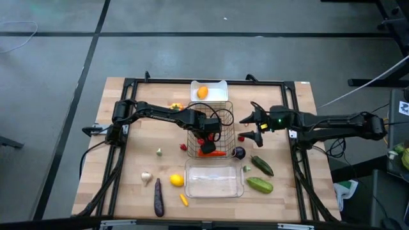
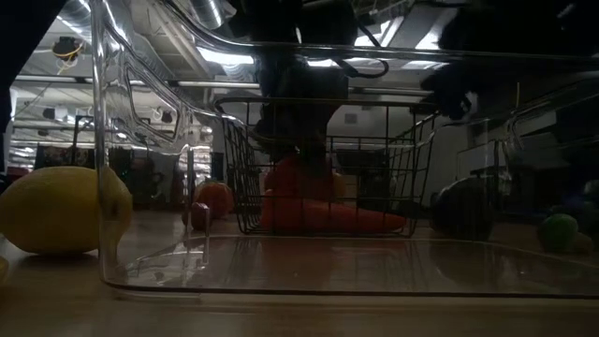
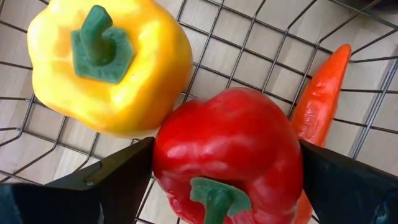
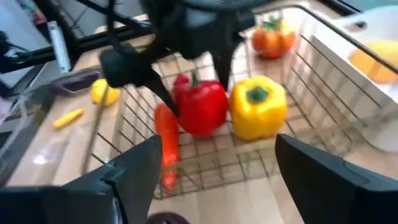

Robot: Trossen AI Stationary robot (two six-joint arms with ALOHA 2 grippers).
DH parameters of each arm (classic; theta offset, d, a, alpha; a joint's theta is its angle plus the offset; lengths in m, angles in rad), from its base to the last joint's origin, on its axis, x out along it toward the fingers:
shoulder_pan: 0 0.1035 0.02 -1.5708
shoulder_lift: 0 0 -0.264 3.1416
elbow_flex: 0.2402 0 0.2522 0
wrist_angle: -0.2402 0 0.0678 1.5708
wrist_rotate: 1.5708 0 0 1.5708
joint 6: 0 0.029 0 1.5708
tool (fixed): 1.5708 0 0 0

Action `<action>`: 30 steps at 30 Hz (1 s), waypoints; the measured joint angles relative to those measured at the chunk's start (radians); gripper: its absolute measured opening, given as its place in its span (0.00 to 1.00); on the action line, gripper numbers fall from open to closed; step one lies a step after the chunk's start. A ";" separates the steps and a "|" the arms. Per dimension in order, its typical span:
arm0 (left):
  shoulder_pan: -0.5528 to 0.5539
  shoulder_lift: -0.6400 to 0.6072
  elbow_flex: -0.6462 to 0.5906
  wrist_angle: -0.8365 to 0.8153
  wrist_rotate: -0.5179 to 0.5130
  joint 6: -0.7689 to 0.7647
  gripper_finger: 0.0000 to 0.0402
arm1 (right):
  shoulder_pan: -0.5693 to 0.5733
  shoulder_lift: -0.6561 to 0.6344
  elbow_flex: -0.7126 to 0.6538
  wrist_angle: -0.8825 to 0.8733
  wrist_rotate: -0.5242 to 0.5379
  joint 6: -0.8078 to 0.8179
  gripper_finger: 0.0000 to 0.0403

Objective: Sort produce into baskets
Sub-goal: Put the red bell pepper into the wire basket

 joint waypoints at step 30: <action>0.000 0.001 0.000 0.000 0.000 0.000 0.92 | 0.000 -0.209 -0.205 -0.086 0.084 0.001 0.77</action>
